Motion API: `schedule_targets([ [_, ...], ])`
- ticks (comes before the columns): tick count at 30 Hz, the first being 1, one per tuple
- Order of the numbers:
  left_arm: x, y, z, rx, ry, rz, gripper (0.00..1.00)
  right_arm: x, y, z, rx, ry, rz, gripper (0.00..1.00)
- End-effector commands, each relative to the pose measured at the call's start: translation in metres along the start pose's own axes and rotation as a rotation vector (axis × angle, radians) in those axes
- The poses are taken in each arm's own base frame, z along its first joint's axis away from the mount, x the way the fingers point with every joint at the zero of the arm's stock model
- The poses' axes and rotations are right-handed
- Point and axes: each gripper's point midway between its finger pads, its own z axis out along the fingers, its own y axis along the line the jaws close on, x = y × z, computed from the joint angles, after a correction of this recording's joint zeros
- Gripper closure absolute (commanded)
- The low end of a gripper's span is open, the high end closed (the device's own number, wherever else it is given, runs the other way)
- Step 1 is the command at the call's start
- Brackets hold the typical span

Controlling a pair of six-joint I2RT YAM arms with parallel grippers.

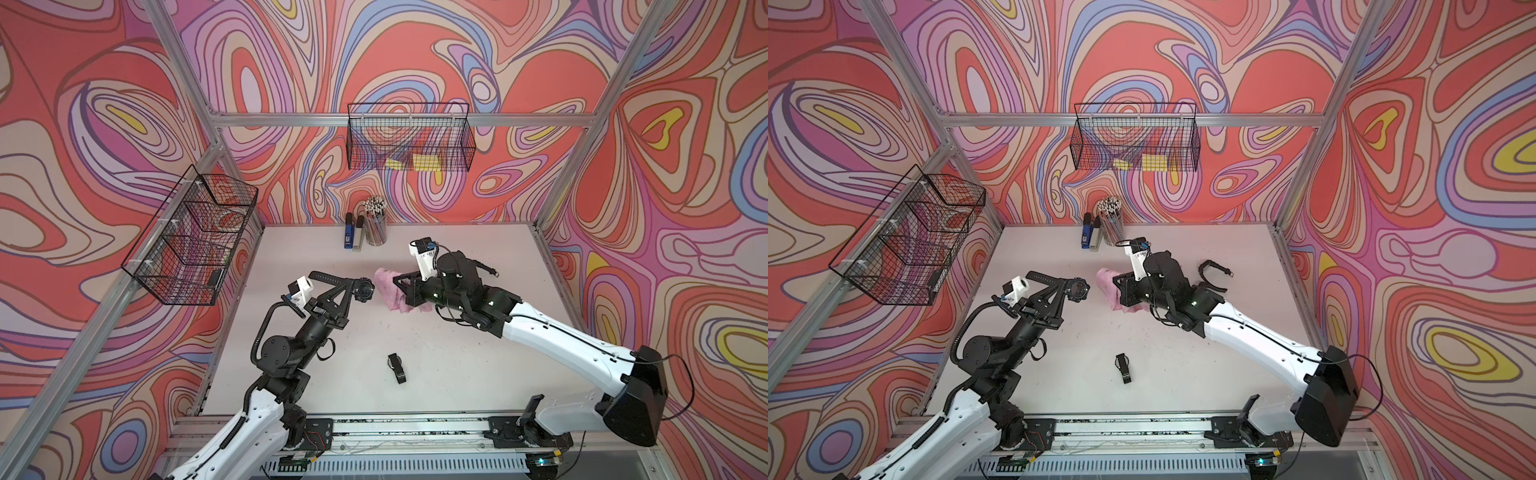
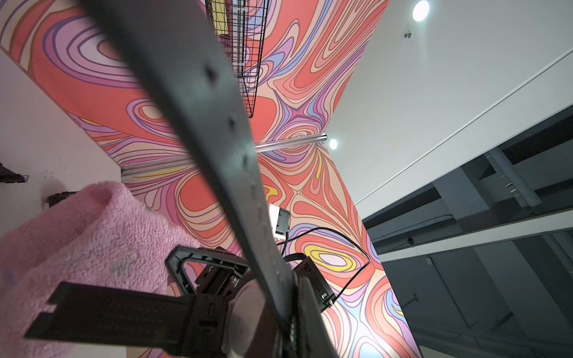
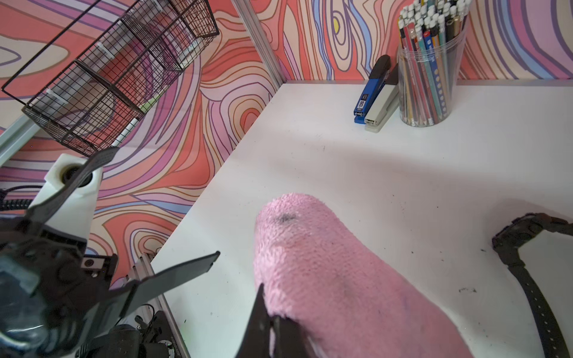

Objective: Wipe the watch dial
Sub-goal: Wipe the dirt from the watch dial.

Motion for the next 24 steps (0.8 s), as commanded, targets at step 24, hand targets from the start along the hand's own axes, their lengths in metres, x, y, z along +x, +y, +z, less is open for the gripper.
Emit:
schedule_targets([
  [24, 0.025, -0.011, 0.023, -0.169, 0.179, 0.227, 1.0, -0.001, 0.111, -0.022, -0.307, -0.021, -0.129, 1.0],
])
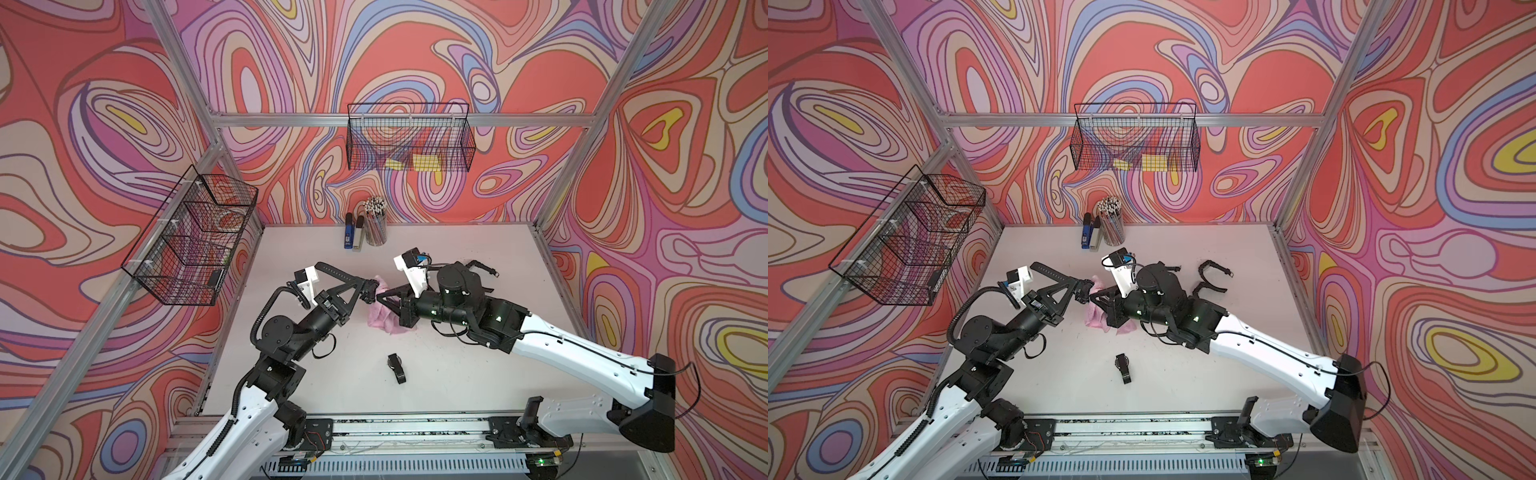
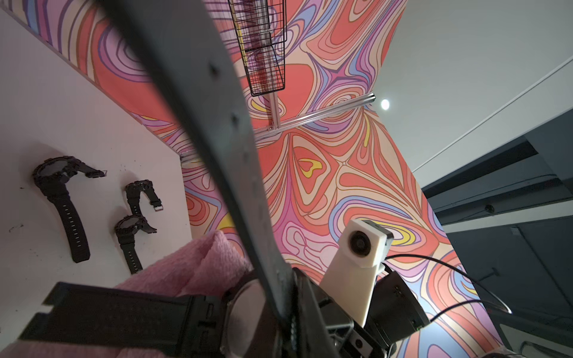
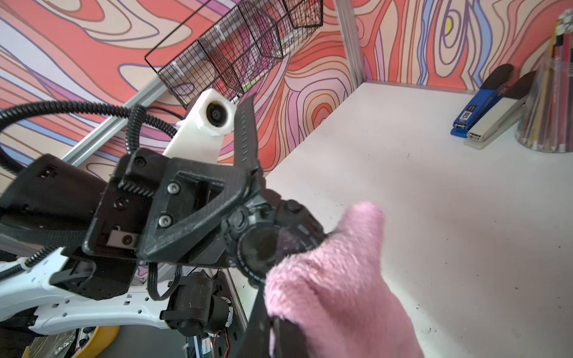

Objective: Wipe the watch dial
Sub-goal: Wipe the dirt from the watch dial.

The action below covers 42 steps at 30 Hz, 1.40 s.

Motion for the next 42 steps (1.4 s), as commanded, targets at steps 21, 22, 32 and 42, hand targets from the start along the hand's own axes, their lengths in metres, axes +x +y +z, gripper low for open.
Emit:
schedule_targets([
  [21, 0.01, -0.028, -0.011, 0.07, 0.049, 0.034, 1.0, -0.056, -0.002, 0.022, 0.062, -0.095, -0.13, 1.0],
  [22, 0.009, -0.029, -0.011, 0.075, 0.046, 0.035, 1.0, -0.053, -0.001, 0.025, 0.045, -0.082, -0.123, 1.0],
  [32, 0.004, -0.034, -0.002, 0.108, 0.033, 0.029, 1.0, -0.017, 0.054, 0.044, -0.116, -0.008, -0.135, 1.0],
  [42, 0.002, -0.047, -0.001, 0.144, 0.027, 0.027, 1.0, -0.012, 0.02, 0.043, -0.006, -0.009, -0.104, 1.0],
])
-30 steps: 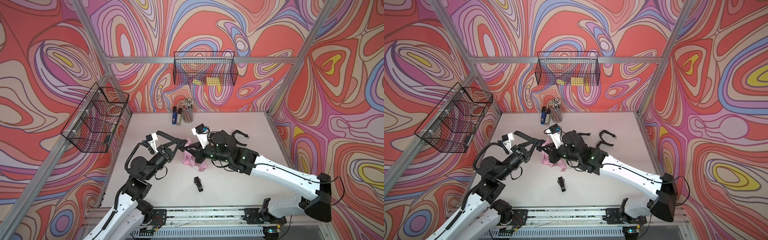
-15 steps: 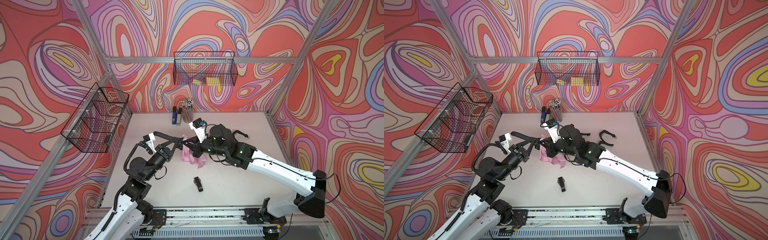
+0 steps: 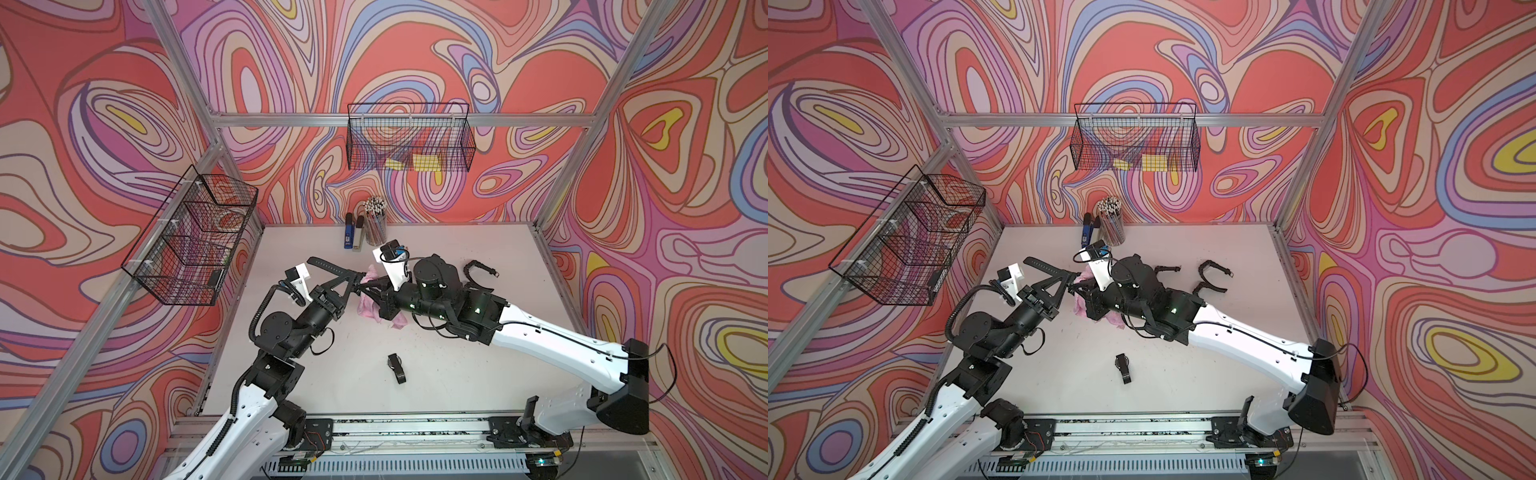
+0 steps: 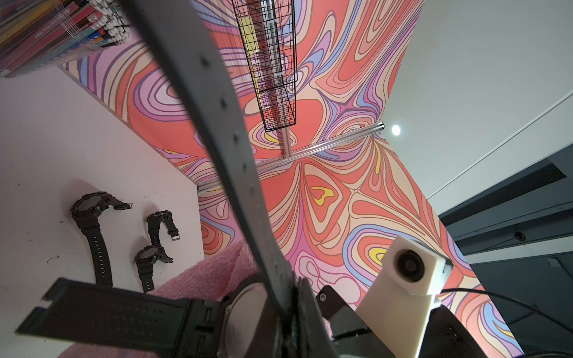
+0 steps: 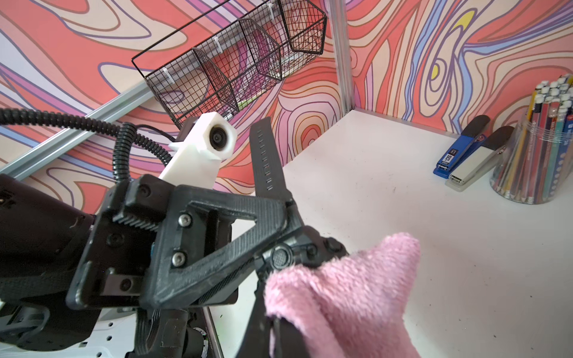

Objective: Wipe the watch dial
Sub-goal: Wipe the dirt from the watch dial.

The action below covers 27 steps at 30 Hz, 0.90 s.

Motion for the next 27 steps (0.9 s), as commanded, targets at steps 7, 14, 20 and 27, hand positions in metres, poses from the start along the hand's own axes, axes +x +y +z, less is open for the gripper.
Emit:
schedule_targets([
  [7, 0.023, -0.053, -0.007, 0.188, 0.136, -0.02, 1.0, -0.01, -0.038, 0.002, -0.013, -0.045, 0.065, 1.0],
  [14, 0.02, -0.057, -0.005, 0.224, 0.122, -0.047, 1.0, -0.008, -0.036, 0.004, -0.041, -0.019, 0.068, 1.0],
  [20, 0.019, -0.054, -0.002, 0.215, 0.118, -0.044, 1.0, 0.008, -0.012, 0.004, -0.086, 0.011, 0.047, 1.0],
  [27, 0.016, -0.057, 0.001, 0.224, 0.107, -0.034, 1.0, 0.035, 0.005, 0.013, -0.126, 0.059, 0.065, 1.0],
])
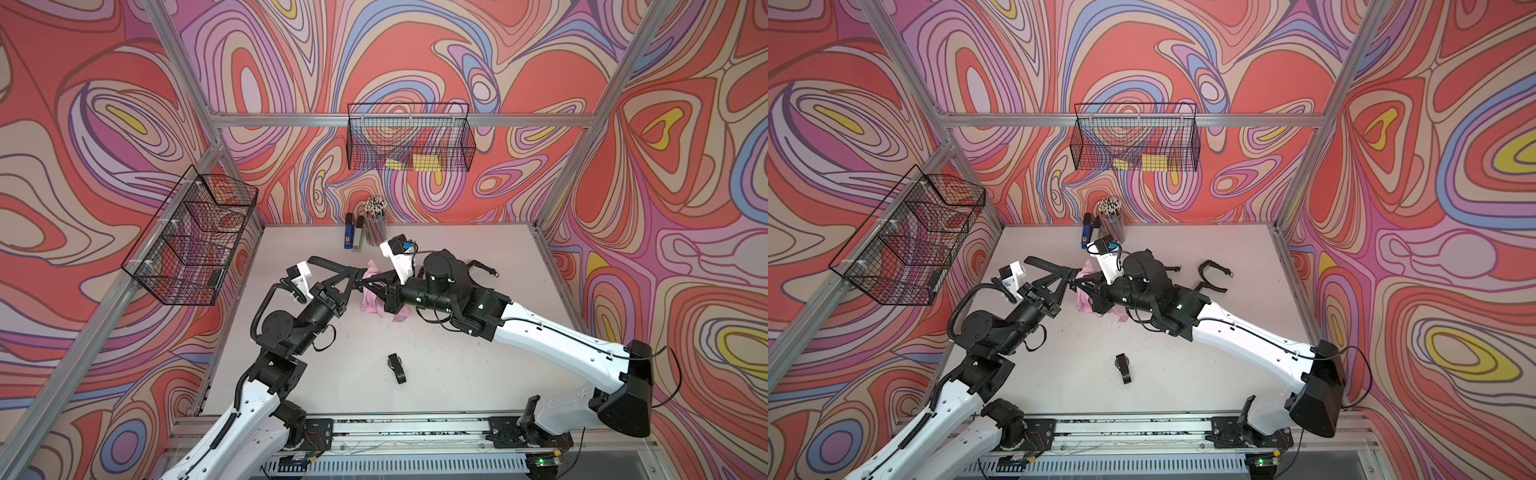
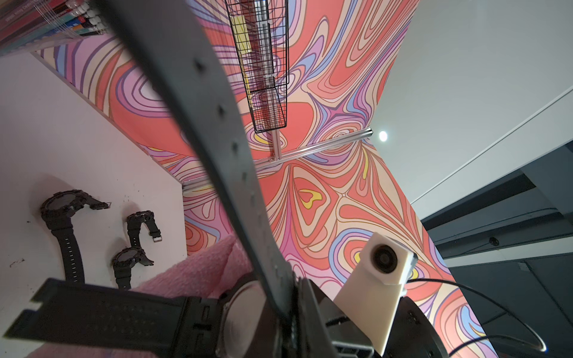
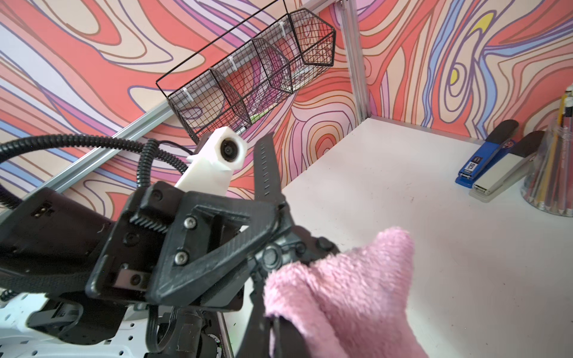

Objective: Wipe the watch dial
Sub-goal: Wipe the dirt from the watch dial.

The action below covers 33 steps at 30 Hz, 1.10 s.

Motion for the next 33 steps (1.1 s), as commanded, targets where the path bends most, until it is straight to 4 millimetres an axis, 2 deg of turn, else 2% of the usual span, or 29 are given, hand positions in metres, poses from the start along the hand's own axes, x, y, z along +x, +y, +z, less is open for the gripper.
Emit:
schedule_targets([
  [1, 0.021, -0.049, -0.001, 0.176, 0.118, 0.012, 1.0, 0.045, 0.005, 0.015, -0.038, 0.099, 0.034, 1.0],
  [6, 0.02, -0.054, 0.001, 0.193, 0.12, 0.009, 1.0, 0.057, -0.007, 0.014, 0.008, 0.112, 0.038, 1.0],
  [11, 0.019, -0.06, 0.002, 0.199, 0.117, 0.018, 1.0, 0.07, -0.034, 0.009, 0.054, 0.106, 0.081, 1.0],
  [15, 0.02, -0.059, 0.002, 0.194, 0.123, 0.007, 1.0, 0.065, -0.057, 0.0, 0.092, 0.074, 0.108, 1.0],
  [19, 0.021, -0.06, 0.002, 0.193, 0.127, 0.005, 1.0, 0.049, -0.07, -0.004, 0.117, 0.045, 0.096, 1.0],
  [25, 0.025, -0.047, 0.002, 0.157, 0.146, -0.007, 1.0, 0.015, -0.065, -0.001, 0.099, 0.012, 0.023, 1.0],
  [27, 0.025, -0.04, 0.001, 0.156, 0.144, -0.028, 1.0, 0.003, -0.059, 0.0, 0.085, -0.003, 0.003, 1.0],
  [30, 0.024, -0.041, 0.0, 0.162, 0.139, -0.038, 1.0, -0.013, -0.046, -0.002, 0.045, -0.019, -0.017, 1.0],
  [31, 0.027, -0.025, -0.001, 0.127, 0.144, -0.044, 1.0, -0.016, -0.043, -0.003, 0.035, -0.019, -0.02, 1.0],
  [33, 0.027, -0.025, -0.001, 0.125, 0.145, -0.041, 1.0, -0.02, -0.033, -0.005, 0.027, -0.018, -0.042, 1.0],
])
